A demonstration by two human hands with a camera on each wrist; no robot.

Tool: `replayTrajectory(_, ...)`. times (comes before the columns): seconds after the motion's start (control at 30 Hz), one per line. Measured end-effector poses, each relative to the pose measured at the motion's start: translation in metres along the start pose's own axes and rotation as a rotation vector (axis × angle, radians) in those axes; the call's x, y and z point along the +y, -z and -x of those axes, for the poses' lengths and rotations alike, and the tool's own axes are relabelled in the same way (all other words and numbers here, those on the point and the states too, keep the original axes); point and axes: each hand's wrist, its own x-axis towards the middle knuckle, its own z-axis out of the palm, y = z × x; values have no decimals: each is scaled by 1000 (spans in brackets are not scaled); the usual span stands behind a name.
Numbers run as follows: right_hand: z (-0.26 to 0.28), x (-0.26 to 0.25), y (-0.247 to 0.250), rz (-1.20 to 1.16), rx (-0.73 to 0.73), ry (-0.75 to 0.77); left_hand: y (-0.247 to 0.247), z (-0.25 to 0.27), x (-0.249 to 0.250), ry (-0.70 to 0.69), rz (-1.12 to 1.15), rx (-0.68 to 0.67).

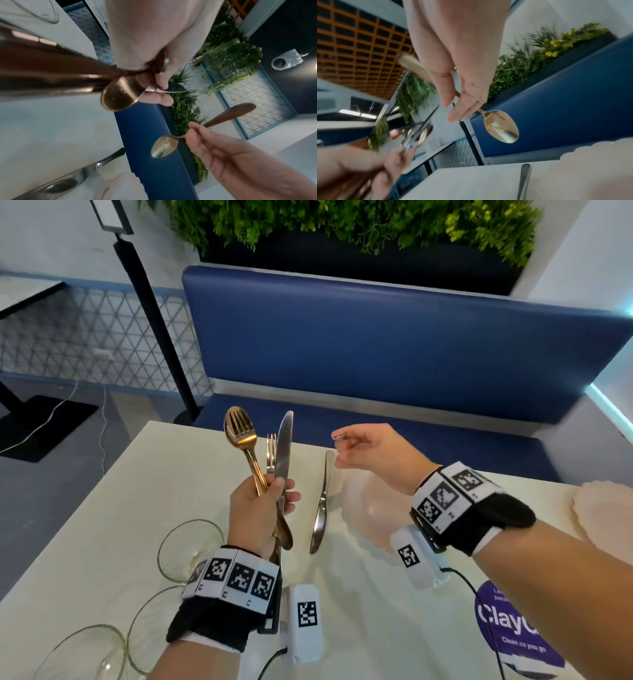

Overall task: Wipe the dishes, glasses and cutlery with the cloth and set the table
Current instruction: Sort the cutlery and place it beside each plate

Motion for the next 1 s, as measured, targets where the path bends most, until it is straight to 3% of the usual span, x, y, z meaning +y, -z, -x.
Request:
replayTrajectory(0.17, -20, 12, -17, 345, 195, 143, 6, 1, 9, -31, 59, -1)
replayTrajectory(0.37, -58, 32, -52, 273, 45, -133, 16, -4, 9, -27, 43, -16)
replayTrajectory(0.57, -89, 69, -86, 558, -9, -370, 20, -9, 7, -28, 18, -24)
replayTrajectory(1.0, -97, 87, -91, 766, 102, -312, 20, -17, 2, -8, -25, -30)
